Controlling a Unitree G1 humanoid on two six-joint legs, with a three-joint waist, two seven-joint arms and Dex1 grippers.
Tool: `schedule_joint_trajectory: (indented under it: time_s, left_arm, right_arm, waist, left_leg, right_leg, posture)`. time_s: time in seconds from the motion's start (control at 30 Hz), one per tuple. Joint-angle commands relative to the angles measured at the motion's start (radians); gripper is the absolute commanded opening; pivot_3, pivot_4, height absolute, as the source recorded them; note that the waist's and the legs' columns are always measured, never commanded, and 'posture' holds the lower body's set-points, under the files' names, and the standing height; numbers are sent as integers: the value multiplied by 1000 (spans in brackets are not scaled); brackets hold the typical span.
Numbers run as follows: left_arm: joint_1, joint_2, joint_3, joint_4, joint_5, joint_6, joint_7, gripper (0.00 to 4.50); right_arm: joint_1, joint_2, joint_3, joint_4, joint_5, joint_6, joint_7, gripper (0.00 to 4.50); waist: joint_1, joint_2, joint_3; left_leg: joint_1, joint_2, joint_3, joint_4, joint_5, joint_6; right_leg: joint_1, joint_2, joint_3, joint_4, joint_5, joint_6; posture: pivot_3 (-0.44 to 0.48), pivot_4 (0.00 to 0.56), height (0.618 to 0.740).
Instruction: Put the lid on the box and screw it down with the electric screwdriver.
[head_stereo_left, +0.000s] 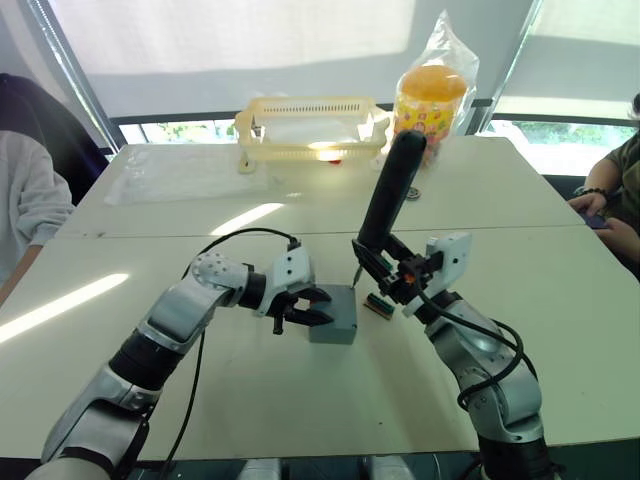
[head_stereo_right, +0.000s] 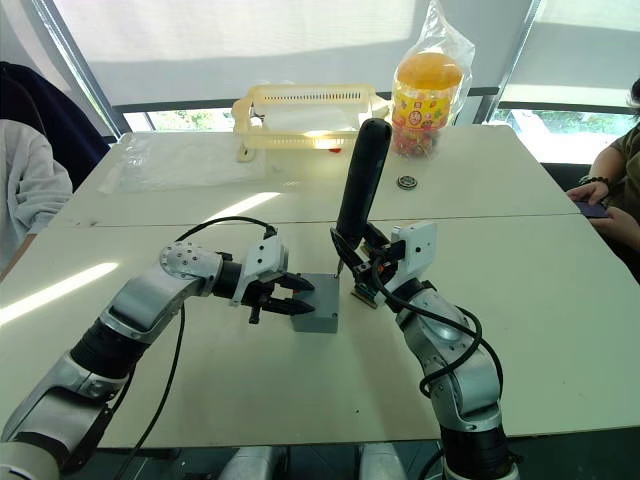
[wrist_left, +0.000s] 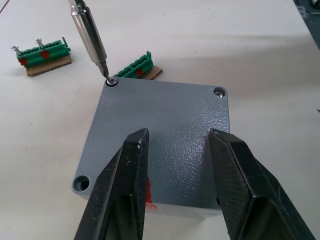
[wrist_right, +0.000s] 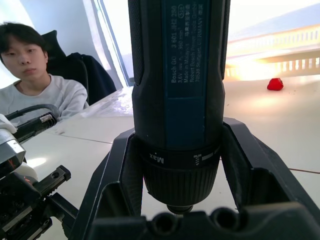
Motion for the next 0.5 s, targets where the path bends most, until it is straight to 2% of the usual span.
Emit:
schedule_joint_trajectory:
  time_s: [0.03,0.5]
  left_arm:
    - [18,4,-17,6,19,15,-5,1873]
    - [21,0,-20,5,21,14,-4,1873]
  right_arm:
    - [-5,-4,-7,-87,25,-11,0,1791]
    - [-6,-5,-6,-109,28,-6,-5,1791]
  waist:
    - [0,0,0]
    - [0,0,0]
  left_leg:
    - [0,0,0,0,0,0]
    - [0,0,0,0,0,0]
  right_leg:
    - [0,0,0,0,0,0]
    - [0,0,0,0,0,0]
  posture:
    - [0,150,740]
    - [0,150,740]
